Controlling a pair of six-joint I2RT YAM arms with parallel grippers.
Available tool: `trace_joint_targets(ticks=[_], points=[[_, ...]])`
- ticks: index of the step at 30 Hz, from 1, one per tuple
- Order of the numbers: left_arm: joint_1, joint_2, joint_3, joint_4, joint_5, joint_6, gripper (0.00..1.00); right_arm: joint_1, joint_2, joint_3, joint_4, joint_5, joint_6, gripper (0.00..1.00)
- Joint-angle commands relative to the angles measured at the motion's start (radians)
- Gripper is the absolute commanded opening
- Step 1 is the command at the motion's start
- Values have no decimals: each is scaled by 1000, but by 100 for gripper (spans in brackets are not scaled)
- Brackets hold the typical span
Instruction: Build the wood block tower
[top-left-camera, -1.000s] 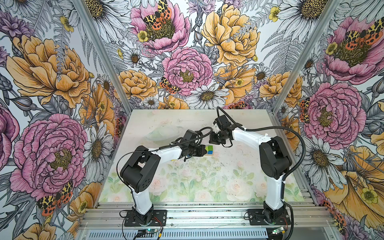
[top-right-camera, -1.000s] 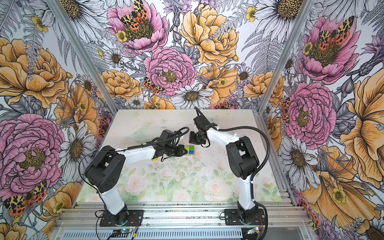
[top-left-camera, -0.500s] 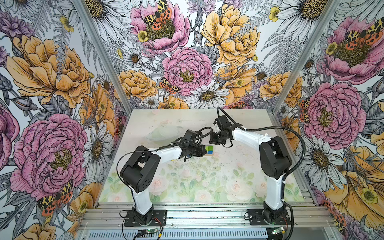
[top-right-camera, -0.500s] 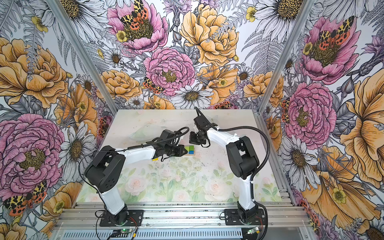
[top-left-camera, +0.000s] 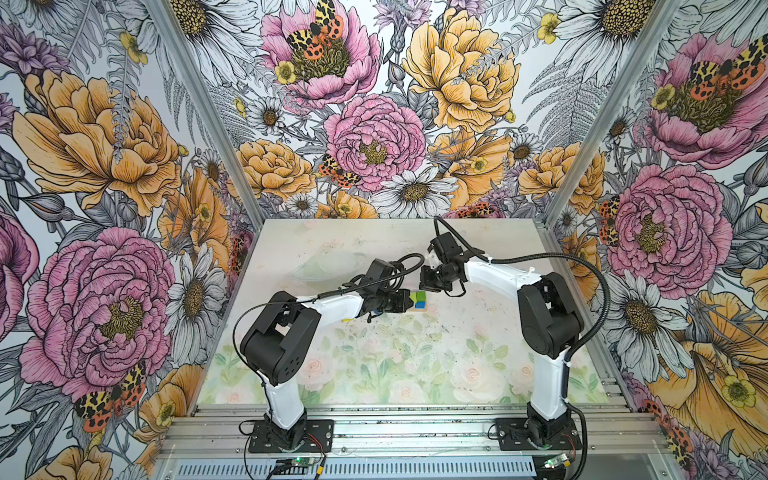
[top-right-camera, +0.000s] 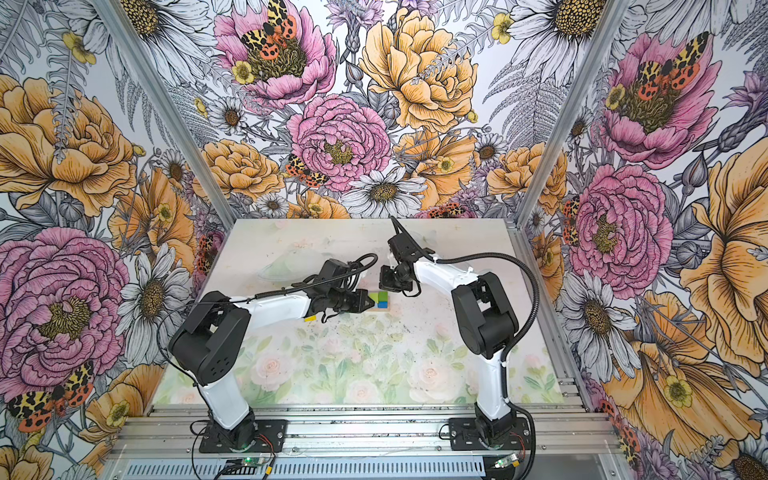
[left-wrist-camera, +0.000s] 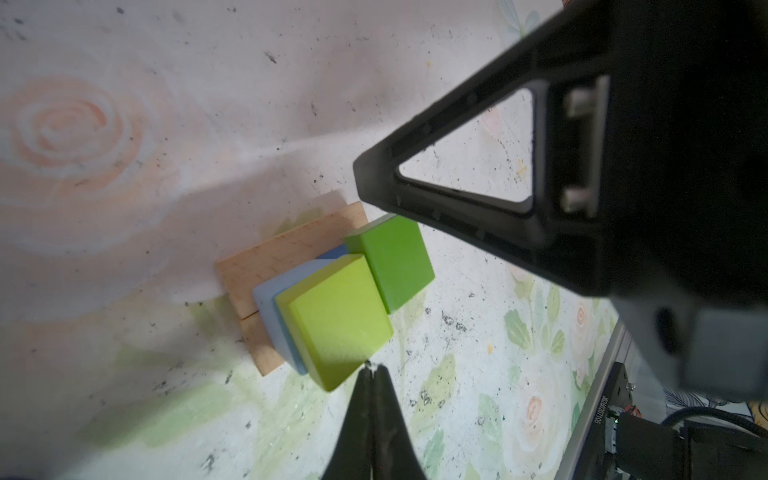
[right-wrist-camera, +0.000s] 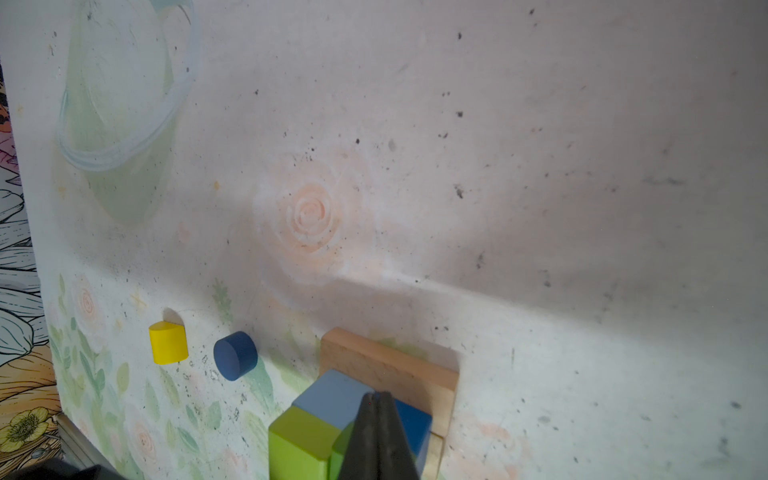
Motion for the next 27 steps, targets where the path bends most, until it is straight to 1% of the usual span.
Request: trace_joint_targets(ticks=[1,27], points=[[10,16,23,10,12,-1,0,8,-28,-5,24,3,6,0],[14,17,21,8,4,-1,0,14,-34,-11,25,2,9,0]])
